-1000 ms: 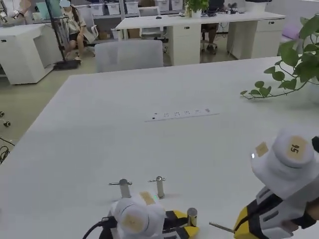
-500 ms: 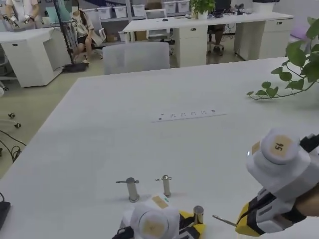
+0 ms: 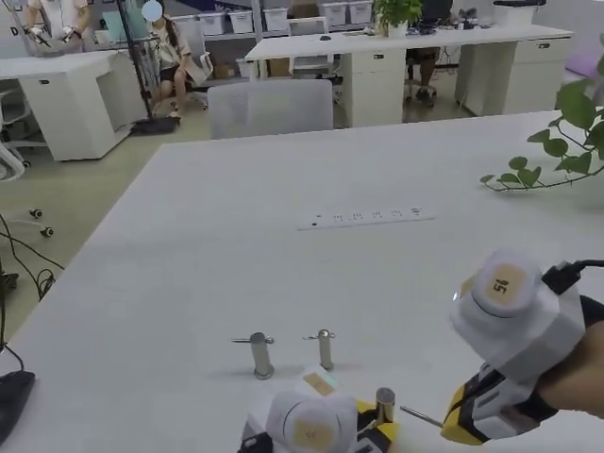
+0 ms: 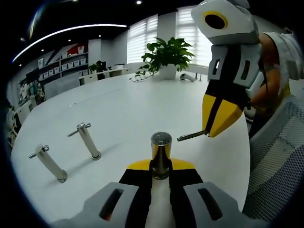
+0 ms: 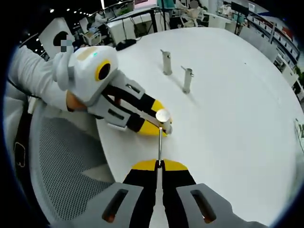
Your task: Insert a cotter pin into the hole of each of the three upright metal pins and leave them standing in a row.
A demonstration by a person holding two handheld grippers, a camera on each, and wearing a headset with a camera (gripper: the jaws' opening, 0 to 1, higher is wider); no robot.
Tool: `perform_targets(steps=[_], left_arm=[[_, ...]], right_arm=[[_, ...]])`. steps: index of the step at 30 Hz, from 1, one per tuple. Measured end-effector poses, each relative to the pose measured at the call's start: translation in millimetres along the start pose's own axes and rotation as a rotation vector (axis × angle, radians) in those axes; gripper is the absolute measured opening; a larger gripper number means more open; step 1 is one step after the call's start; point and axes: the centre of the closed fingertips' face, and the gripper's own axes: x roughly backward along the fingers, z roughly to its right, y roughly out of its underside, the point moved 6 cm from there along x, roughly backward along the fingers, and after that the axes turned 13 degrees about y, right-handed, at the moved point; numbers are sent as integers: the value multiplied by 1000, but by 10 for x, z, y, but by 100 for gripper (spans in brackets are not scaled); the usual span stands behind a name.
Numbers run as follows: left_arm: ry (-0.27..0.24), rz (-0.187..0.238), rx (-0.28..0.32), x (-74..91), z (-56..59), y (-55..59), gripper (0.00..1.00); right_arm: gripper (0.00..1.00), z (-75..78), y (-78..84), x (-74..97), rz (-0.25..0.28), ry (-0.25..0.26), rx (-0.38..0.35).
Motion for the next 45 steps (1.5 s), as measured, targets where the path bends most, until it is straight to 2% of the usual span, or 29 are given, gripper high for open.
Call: perform_targets(steps=[17, 30, 45], left_arm=[[0, 4, 1, -7, -5, 0, 11], [-3, 5, -5, -8, -7, 8, 11], [-8, 4, -17, -15, -2, 12, 11]], right_arm=[[3, 10, -73, -49, -13, -6, -5], [3, -6, -138, -58, -49, -14, -15], [3, -16, -179, -52, -82, -30, -68]])
